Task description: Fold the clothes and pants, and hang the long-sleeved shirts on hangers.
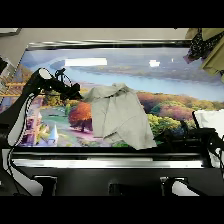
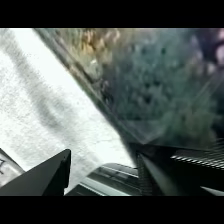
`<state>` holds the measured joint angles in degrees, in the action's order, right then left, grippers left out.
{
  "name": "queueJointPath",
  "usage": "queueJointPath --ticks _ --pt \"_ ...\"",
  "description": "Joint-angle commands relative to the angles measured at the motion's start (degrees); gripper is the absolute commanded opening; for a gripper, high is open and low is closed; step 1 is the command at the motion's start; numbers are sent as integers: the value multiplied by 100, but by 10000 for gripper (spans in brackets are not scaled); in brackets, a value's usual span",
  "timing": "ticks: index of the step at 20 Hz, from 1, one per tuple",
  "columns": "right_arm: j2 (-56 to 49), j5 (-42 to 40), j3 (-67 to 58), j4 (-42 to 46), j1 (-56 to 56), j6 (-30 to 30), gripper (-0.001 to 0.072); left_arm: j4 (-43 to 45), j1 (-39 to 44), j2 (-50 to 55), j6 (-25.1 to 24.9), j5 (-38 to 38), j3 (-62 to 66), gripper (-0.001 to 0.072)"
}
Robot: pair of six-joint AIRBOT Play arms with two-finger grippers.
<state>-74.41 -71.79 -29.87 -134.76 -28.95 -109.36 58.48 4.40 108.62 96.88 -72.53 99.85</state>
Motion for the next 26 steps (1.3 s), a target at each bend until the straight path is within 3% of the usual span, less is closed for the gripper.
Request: queueJointPath --ticks 1,3,5,7,8,12,16,22,26 --pt "0 219 267 -26 -2 -42 474 4 -4 4 2 11 2 17" --pt "0 306 387 -76 -2 -101 441 4 -4 4 2 13 2 17" --pt "0 363 424 -116 -2 -160 301 4 -4 4 2 13 2 17" --pt "0 380 424 -420 -2 -461 88 4 -4 4 2 13 4 17" --pt "0 387 424 -625 -2 -605 32 4 -4 2 2 11 4 17" --pt "79 42 35 -1222 -2 -929 31 52 -85 -173 -42 7 258 15" --pt "841 -68 -1545 -1458 -2 -933 31 133 -304 -623 -39 -11 1143 15" --pt "2291 13 -4992 -1397 -2 -291 31 809 -457 -2393 -37 -153 1912 16" --pt "3213 278 -6752 -570 -2 393 31 1342 -457 -4039 208 -184 1781 16"
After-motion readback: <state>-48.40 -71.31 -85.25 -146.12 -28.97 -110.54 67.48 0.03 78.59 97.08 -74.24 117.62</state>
